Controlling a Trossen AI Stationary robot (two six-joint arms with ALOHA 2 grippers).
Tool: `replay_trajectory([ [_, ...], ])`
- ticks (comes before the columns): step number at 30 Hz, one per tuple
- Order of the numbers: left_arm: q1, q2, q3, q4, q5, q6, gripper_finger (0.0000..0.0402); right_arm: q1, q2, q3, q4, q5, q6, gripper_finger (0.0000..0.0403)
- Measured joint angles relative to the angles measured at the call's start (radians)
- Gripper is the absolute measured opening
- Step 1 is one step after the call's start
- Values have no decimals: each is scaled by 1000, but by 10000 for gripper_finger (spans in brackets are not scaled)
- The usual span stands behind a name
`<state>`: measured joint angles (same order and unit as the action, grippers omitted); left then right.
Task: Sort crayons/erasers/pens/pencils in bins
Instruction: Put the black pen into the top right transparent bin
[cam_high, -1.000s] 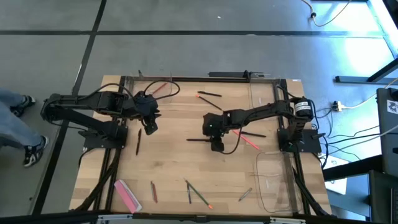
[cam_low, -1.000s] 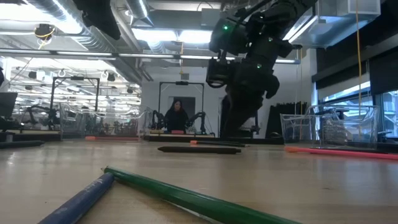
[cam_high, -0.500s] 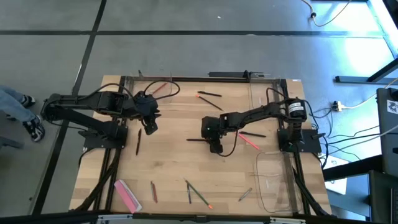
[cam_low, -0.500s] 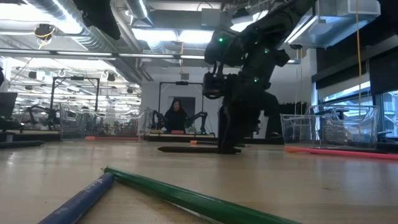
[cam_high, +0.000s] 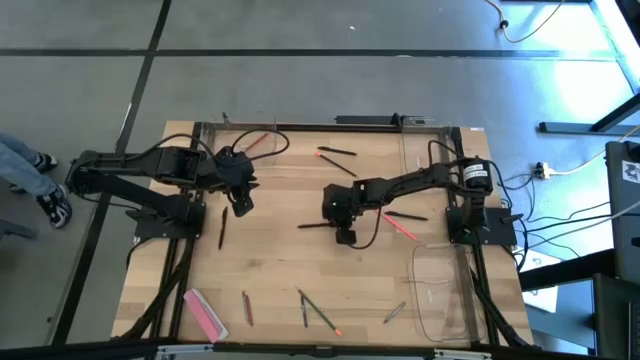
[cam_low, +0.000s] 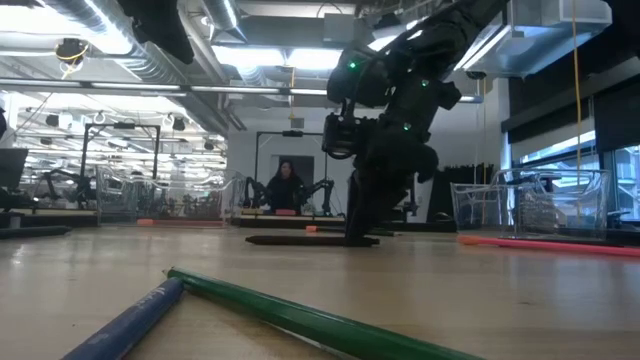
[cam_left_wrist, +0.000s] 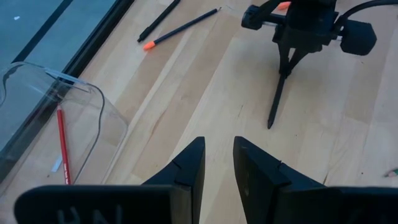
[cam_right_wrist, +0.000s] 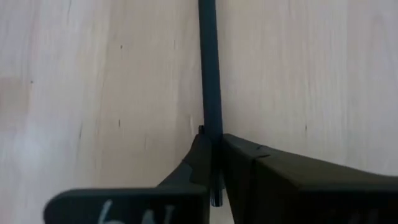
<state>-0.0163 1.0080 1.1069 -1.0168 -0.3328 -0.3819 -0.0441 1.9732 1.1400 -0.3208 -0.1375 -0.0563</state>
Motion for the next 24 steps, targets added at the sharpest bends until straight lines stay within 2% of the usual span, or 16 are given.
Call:
replay_trajectory([
  [15,0,0,0,0,0,0,76,-26,-14,1,-8,-48,81,3],
  [24,0,0,0,0,0,0,76,-25,-6,107,-138,-34,74,2],
])
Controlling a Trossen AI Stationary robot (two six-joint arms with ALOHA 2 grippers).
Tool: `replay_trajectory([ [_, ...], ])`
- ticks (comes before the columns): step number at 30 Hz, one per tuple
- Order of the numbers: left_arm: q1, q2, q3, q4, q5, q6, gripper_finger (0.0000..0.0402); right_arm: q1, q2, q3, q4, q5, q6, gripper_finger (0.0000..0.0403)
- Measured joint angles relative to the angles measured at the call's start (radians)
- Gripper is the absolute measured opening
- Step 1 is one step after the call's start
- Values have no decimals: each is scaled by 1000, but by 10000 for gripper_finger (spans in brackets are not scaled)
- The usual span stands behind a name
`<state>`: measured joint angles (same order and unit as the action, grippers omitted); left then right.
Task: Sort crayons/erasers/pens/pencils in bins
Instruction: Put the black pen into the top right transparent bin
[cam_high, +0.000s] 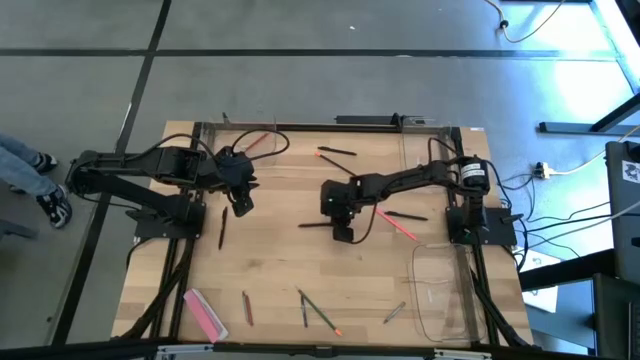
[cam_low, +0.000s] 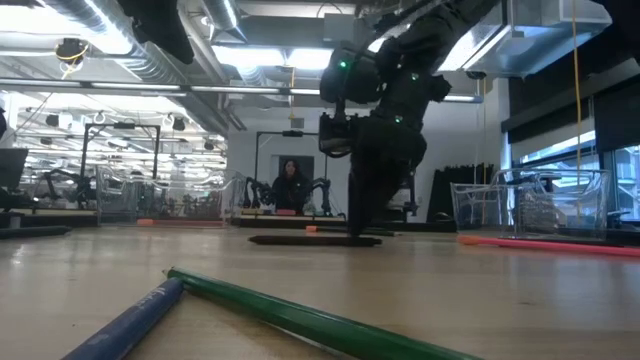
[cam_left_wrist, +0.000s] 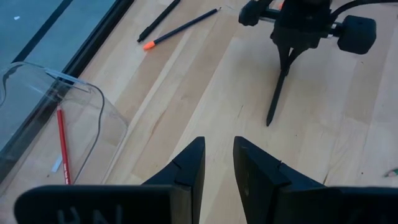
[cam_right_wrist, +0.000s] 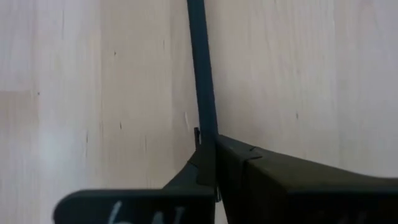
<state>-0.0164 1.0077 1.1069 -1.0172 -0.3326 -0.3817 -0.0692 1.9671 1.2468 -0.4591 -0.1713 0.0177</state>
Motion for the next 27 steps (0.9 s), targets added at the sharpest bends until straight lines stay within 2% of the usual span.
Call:
replay_trajectory([
  [8,0,0,0,0,0,0,76,-3,-1,107,-211,-3,10,2],
  [13,0,0,0,0,0,0,76,-6,-3,127,-280,-6,39,12],
  [21,0,0,0,0,0,1,76,-6,-3,129,-252,-4,-34,63],
  [27,0,0,0,0,0,1,76,-16,-3,129,-229,39,-83,107],
])
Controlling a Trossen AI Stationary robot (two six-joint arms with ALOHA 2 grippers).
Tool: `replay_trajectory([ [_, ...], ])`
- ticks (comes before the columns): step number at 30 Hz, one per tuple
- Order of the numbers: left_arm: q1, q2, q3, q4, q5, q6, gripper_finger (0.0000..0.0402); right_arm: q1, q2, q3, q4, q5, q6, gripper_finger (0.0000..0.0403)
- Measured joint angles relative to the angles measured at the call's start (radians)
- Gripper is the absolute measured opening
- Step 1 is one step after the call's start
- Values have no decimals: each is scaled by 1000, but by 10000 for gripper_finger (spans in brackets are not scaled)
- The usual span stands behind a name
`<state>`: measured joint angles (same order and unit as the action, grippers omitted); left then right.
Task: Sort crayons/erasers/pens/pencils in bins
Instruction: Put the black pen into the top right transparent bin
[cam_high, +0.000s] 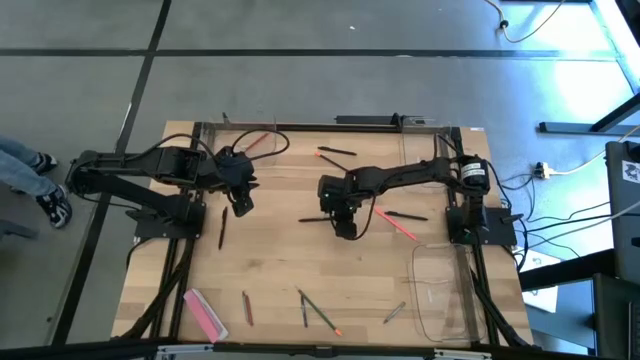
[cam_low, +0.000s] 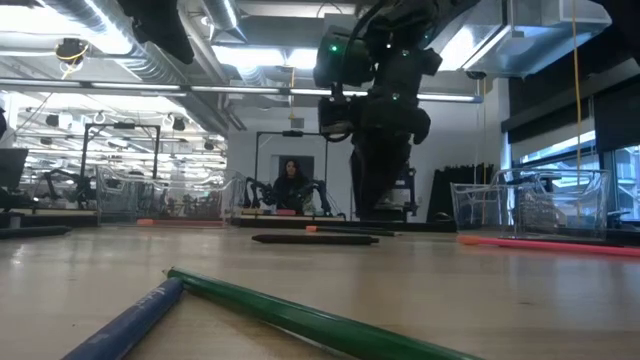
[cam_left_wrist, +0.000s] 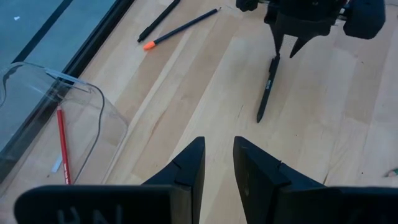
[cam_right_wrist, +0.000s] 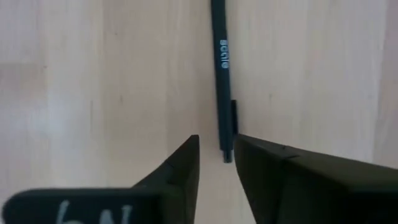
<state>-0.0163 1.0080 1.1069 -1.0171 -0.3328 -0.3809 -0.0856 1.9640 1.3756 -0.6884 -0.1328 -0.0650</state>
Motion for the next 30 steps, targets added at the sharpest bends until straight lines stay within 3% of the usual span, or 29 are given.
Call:
replay_trajectory([
  [11,0,0,0,-3,0,0,76,-46,19,-39,50,-3,-24,114],
  [18,0,0,0,-3,-6,0,76,-66,27,-39,53,-94,-24,114],
  [30,0,0,0,-3,-7,0,76,-66,31,-39,11,-58,-98,113],
])
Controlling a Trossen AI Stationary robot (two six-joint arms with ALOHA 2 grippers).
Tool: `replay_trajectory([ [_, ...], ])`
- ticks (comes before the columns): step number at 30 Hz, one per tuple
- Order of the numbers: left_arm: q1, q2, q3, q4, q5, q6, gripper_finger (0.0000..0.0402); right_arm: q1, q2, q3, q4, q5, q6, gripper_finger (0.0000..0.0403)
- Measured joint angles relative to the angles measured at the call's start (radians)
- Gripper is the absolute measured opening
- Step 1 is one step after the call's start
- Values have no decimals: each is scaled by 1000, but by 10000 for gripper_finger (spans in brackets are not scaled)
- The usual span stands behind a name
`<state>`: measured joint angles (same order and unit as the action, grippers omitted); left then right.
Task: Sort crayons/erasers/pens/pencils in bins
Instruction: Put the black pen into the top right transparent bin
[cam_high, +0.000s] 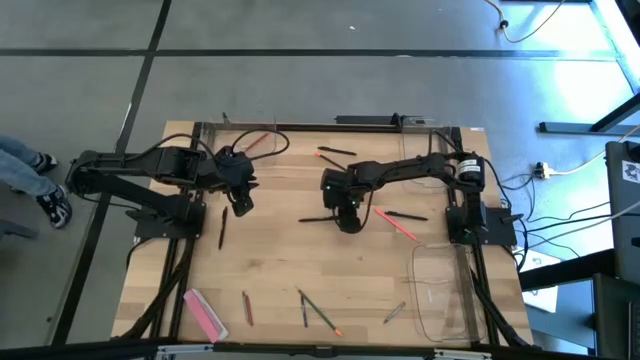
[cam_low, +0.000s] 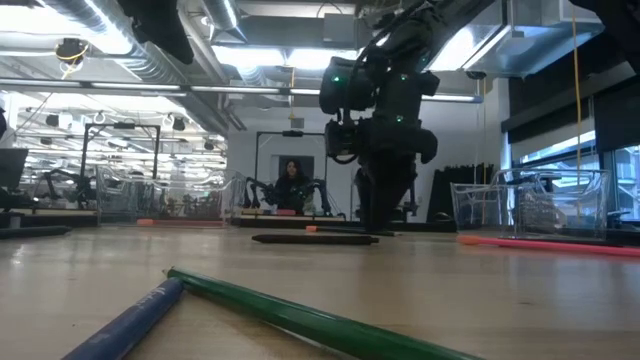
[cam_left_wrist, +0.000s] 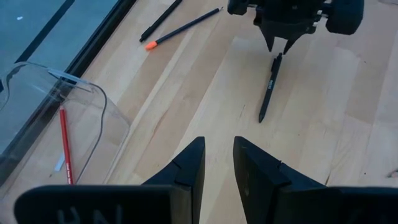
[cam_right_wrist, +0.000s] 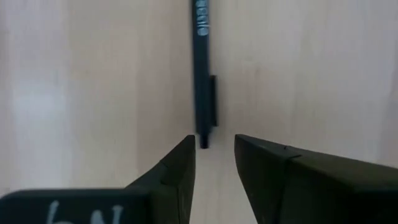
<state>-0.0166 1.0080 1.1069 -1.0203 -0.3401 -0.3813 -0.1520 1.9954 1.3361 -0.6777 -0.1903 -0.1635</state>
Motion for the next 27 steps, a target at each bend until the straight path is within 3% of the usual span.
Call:
replay_trajectory([
  [27,0,0,0,0,-19,0,76,6,16,6,-35,13,2,113],
])
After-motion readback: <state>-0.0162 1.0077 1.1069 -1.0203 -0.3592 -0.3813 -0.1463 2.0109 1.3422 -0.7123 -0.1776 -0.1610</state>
